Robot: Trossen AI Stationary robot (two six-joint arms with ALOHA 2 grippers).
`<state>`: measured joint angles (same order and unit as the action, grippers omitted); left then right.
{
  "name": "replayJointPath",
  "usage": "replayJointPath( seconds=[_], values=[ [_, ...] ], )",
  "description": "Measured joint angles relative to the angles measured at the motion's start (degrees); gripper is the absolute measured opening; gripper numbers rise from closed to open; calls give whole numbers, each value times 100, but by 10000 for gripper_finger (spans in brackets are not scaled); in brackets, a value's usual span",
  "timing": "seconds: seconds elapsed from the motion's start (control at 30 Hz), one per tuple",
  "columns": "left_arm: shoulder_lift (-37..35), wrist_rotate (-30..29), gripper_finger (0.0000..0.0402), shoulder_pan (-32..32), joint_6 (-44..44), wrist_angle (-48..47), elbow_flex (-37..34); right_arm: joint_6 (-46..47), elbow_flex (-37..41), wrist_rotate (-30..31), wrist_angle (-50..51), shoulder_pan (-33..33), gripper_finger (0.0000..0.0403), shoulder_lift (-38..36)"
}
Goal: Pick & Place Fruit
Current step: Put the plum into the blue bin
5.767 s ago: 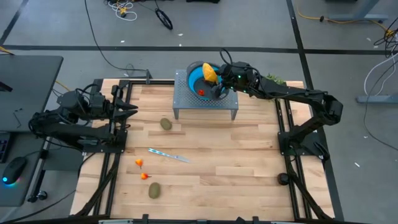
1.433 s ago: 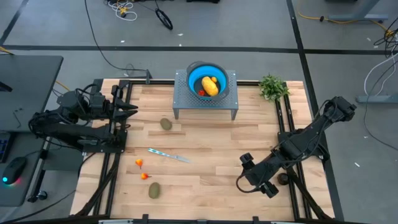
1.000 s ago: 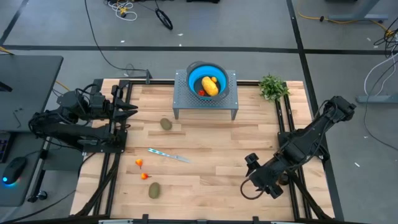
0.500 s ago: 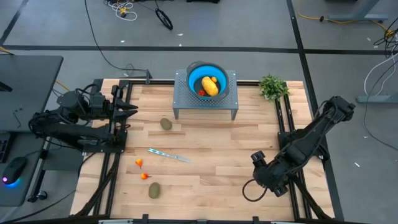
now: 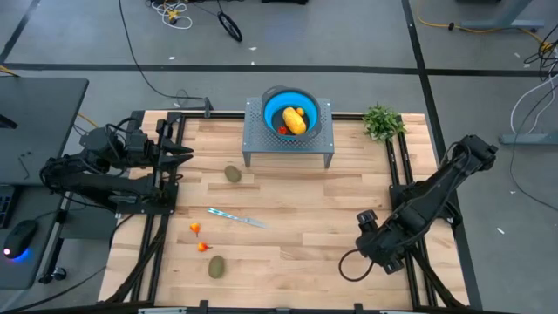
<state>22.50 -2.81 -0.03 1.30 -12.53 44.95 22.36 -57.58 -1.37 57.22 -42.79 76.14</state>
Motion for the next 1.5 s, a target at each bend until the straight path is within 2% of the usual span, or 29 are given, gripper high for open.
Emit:
replayJointPath(
  seconds=[0.23,0.47,0.7,0.9,1.27,1.5],
  values=[
    [0,0,68,0,0,1,1,743,589,-368,29,-68,325,-2],
    [0,0,68,1,0,0,0,1016,839,-480,22,-264,325,-4],
    [0,0,68,0,0,1,0,1052,928,-480,23,-643,325,-4],
    [0,0,68,1,0,2,0,1558,928,-506,47,-1001,326,-4],
    [0,0,68,1,-1,1,1,1981,930,-701,444,-1198,338,-4],
    [0,0,68,2,0,2,2,1989,1192,-780,328,-1206,339,0]
  ],
)
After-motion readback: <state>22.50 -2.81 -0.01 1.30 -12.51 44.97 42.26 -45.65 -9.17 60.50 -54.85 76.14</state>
